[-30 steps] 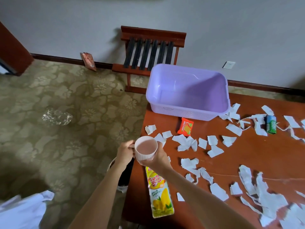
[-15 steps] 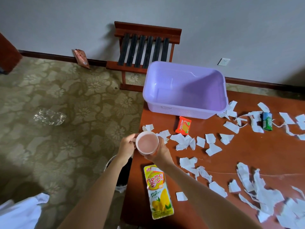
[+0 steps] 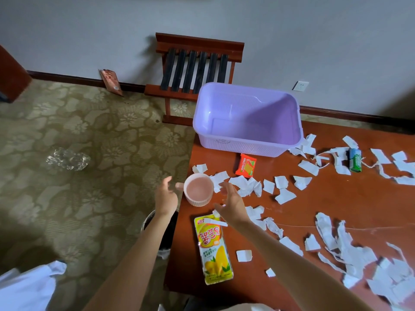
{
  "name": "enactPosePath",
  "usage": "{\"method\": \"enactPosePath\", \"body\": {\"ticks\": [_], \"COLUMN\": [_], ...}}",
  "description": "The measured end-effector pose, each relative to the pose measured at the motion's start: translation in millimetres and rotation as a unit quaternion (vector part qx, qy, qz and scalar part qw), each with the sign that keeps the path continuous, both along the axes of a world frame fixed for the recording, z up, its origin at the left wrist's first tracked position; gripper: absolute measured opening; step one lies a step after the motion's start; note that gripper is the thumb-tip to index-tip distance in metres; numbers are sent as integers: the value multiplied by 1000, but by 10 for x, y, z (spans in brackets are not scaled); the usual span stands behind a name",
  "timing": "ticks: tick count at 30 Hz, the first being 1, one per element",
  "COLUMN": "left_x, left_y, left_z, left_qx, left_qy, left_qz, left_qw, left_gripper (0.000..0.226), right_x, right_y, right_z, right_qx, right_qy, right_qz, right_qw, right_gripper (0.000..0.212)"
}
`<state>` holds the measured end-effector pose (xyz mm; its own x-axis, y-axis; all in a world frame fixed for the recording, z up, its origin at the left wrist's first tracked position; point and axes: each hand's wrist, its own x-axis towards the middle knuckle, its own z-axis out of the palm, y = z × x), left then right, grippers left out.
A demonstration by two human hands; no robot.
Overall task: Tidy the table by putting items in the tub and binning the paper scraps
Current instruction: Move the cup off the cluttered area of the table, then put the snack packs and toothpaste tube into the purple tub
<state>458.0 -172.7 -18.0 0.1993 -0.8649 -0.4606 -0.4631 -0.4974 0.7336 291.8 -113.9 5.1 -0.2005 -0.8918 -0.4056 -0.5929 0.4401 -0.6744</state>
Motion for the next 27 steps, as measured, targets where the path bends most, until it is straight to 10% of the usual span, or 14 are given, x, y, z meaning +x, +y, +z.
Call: {"method": "enactPosePath", "body": {"ticks": [5,10,22,27], "left_x": [-48,-319,-843,-1063], "left_y": [492,1048,1050,723], "left_z": [39,57,334,533], "left_qx": [137,259,38,-11], "left_qy": [17,112,-128,-80], "left_qz": [60,13,-204,-221], "left_qw": [989,959,970,972], "left_gripper": [11,9,16,35], "right_x": [-64,-37,-422,-801], "right_y": [455,730,581,580], "right_z": [-38,-184,-33,193], "right_qx": [8,63,161,145], "right_qy": [15,36,-142,-309], "right_qz": [-20,129,-10,-64], "right_qw": [1000,989,977,938], "right_gripper": [22,43,28,18]}}
